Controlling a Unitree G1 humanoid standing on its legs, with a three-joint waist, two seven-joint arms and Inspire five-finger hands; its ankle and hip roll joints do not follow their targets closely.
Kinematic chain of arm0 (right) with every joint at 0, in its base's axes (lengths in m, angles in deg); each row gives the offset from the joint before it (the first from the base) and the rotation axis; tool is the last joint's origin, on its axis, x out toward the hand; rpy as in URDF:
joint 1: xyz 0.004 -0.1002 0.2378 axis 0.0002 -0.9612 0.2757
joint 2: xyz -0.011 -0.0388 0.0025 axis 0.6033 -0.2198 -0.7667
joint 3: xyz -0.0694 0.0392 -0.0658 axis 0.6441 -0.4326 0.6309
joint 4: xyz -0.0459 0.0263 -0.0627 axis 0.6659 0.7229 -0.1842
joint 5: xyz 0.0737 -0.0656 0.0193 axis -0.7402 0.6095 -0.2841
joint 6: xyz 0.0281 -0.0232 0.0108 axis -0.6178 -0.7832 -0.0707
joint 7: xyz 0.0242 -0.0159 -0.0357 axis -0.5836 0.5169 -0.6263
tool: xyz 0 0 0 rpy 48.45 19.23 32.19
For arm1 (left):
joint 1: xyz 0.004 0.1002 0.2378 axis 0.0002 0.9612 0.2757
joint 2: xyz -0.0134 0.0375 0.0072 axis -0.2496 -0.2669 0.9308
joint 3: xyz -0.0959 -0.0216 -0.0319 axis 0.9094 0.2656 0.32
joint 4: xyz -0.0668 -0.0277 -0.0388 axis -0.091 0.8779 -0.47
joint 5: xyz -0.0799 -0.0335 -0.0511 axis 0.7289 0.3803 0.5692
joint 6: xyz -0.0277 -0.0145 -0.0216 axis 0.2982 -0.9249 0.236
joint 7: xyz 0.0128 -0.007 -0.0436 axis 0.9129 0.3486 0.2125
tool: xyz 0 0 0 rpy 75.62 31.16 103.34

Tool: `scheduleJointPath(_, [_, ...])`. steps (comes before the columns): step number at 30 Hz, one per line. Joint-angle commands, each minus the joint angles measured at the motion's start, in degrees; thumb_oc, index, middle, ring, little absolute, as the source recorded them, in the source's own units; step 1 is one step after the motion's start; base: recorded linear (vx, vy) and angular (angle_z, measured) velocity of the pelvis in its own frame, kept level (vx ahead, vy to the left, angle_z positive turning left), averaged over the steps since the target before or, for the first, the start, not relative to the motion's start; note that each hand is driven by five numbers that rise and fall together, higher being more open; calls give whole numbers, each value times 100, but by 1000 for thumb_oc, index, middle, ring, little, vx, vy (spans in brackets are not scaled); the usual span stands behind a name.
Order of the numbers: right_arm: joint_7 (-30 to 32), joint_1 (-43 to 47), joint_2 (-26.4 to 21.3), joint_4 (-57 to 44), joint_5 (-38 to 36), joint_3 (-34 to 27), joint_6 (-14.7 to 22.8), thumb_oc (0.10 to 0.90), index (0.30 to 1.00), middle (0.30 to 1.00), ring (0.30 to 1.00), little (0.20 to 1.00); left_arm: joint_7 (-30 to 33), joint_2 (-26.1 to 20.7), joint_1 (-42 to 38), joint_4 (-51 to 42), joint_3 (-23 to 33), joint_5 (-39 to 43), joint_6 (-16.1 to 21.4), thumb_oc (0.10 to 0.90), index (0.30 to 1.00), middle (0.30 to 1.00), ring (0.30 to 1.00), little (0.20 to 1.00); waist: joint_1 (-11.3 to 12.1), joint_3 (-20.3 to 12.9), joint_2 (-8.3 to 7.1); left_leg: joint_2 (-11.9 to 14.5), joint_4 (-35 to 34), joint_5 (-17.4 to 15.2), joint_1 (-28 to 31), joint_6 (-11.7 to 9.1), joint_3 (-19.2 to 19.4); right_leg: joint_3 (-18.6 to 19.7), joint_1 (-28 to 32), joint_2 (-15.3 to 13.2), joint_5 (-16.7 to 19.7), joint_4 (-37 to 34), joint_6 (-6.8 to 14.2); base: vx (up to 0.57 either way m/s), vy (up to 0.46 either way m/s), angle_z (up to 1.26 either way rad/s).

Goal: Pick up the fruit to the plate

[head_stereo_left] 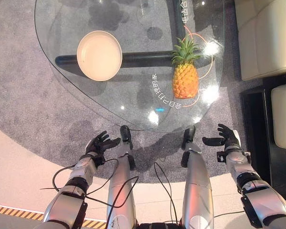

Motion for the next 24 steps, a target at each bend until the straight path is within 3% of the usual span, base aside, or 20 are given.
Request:
scheduleJointPath(1, [274,-191,-235,-246,-249,53,217,800,900,900,900,900,187,-484,90,90,68,-121,198,800,900,900,900,900,75,-118,-180,59,1058,-759,-314,-132,-562,162,-185,-147,78,208,159,0,0,0])
scheduleJointPath(6, [590,-169,-275,-264,-291,28,330,800,900,900,900,900,148,-479,109,97,50,-173,238,800,900,900,900,900,80,-118,-177,49,1063,-759,-339,-134,-570,154,-212,-147,94,195,154,0,0,0])
scheduleJointPath(13, [2284,-165,-580,-623,-641,-611,923,800,900,900,900,900,142,-446,209,98,-97,-150,363,800,900,900,900,900,54,-118,-161,85,1022,-787,-298,-147,-552,134,-163,-159,90,170,187,0,0,0])
scheduleJointPath(15, [2474,-136,-618,-739,-665,-698,1019,800,900,900,900,900,161,-433,205,102,-111,-158,364,800,900,900,900,900,54,-118,-163,91,1011,-792,-285,-146,-547,121,-154,-173,88,176,194,0,0,0])
scheduleJointPath(21, [3463,-54,-719,-2167,-660,-683,1146,800,900,900,900,900,244,-416,318,-56,-184,-131,379,800,900,900,900,900,28,-118,-182,84,882,-759,-236,-149,-531,59,-131,-205,136,79,203,0,0,0])
scheduleJointPath(24, [3512,-68,-695,-2814,-562,-620,1304,800,900,900,900,900,254,-389,354,-73,-184,-117,412,800,900,900,900,900,-2,-118,-190,80,840,-742,-223,-143,-522,49,-136,-209,146,52,201,0,0,0])
